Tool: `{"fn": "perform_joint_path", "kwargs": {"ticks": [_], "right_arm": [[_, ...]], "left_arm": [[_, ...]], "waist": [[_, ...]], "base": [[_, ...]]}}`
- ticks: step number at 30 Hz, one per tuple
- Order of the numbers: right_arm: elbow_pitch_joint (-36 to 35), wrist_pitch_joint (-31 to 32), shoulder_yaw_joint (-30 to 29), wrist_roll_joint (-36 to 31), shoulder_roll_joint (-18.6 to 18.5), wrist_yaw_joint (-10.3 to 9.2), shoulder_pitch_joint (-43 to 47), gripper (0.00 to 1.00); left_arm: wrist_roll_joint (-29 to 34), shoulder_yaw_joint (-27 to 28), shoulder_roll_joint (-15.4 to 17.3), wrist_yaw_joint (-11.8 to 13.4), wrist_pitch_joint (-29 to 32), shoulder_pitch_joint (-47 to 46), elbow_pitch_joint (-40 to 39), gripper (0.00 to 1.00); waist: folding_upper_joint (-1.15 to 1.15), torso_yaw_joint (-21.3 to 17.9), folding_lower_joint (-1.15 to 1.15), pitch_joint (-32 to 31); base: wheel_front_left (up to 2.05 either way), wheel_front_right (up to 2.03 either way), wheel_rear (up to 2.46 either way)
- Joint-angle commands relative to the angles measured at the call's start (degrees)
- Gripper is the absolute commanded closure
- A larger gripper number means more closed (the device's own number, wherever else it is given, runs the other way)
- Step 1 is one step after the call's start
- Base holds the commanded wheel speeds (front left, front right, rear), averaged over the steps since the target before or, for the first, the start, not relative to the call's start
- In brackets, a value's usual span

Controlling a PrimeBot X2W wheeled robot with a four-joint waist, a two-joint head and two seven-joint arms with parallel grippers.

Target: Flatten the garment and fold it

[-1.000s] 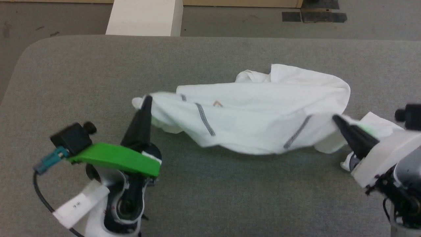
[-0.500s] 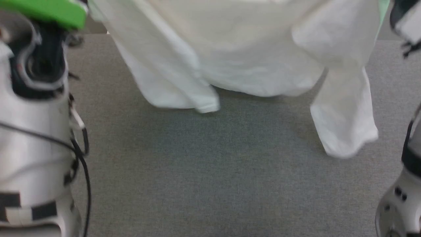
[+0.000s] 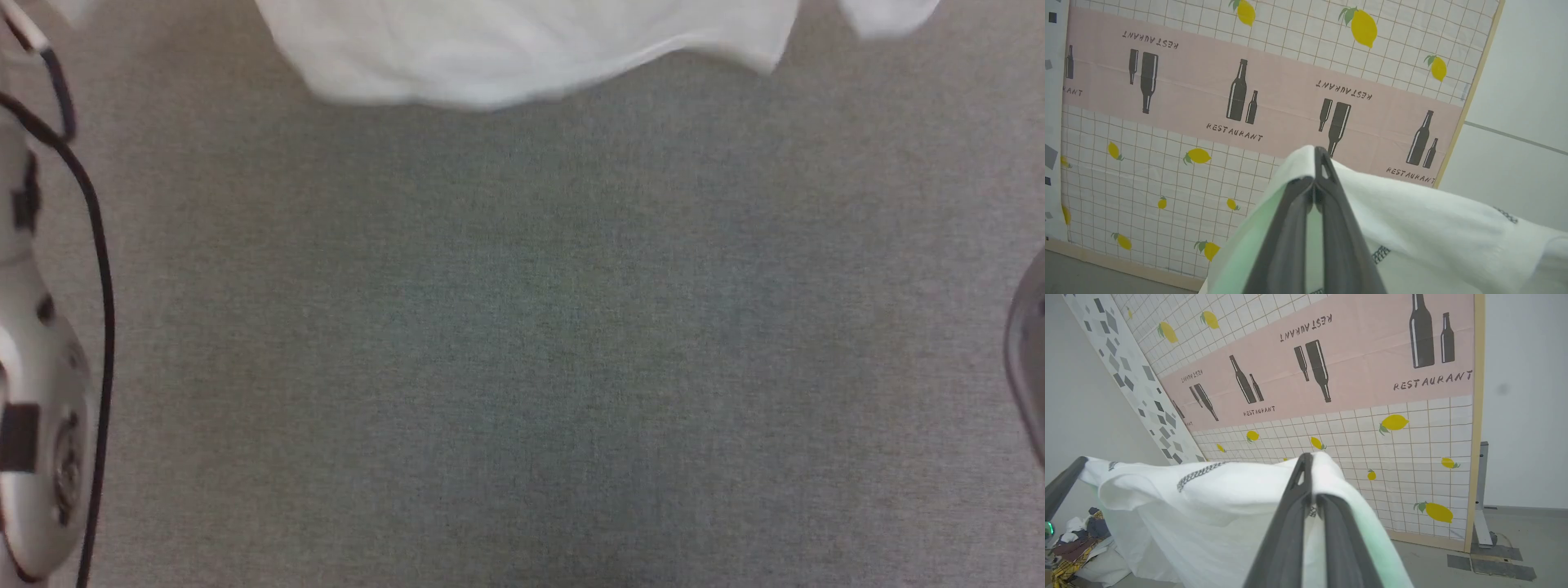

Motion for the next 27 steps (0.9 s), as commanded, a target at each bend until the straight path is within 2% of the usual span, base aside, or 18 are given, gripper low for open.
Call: {"fn": "perform_joint_path", "kwargs": {"ticks": [1, 7, 14, 18, 22, 24, 27], "right_arm": [[1.43, -2.8, 0.07, -0.53, -0.14, -0.09, -2.22, 1.0], [8.44, -11.66, 0.77, -1.8, -0.13, -0.09, -7.53, 1.0], [10.91, -11.92, 2.46, -0.05, -0.32, -0.09, -3.36, 1.0], [7.13, -10.25, 5.18, 2.67, -2.51, -0.09, 4.65, 1.0], [-0.89, -9.17, 6.57, 8.04, -4.79, -0.09, 16.76, 1.0], [-6.15, -8.36, 7.08, 10.9, -5.54, -0.09, 24.39, 1.0], [-14.46, -6.62, 7.68, 14.22, -6.33, -0.09, 37.61, 1.0]], "left_arm": [[0.81, 0.25, 0.34, 0.14, -1.83, -2.2, 0.75, 1.0], [0.76, 0.62, -0.08, -1.25, -6.23, -6.33, 4.78, 1.0], [-1.35, 0.67, -0.95, -4.55, -8.38, -2.54, 9.26, 1.0], [-1.93, -0.26, -1.25, -6.52, -8.64, 2.95, 9.86, 1.0], [-2.34, -0.84, -1.39, -7.55, -9.76, 11.0, 7.57, 1.0], [-2.72, -1.09, -1.58, -7.47, -9.76, 16.68, 5.18, 1.0], [-3.87, -0.32, -1.6, -5.69, -9.25, 27.5, -0.7, 1.0]], "waist": [[0.0, -0.2, -0.01, 4.01], [0.0, 0.42, -0.01, 6.15], [0.0, 1.19, -0.01, 5.84], [0.0, 1.68, -0.01, 3.52], [0.0, 2.01, -0.01, -0.3], [0.0, 1.86, -0.01, -2.65], [0.0, 1.5, -0.01, -6.2]], "base": [[0.0, 0.0, 0.0], [0.0, 0.0, 0.0], [0.0, 0.0, 0.0], [0.0, 0.0, 0.0], [0.0, 0.0, 0.0], [0.0, 0.0, 0.0], [0.0, 0.0, 0.0]]}}
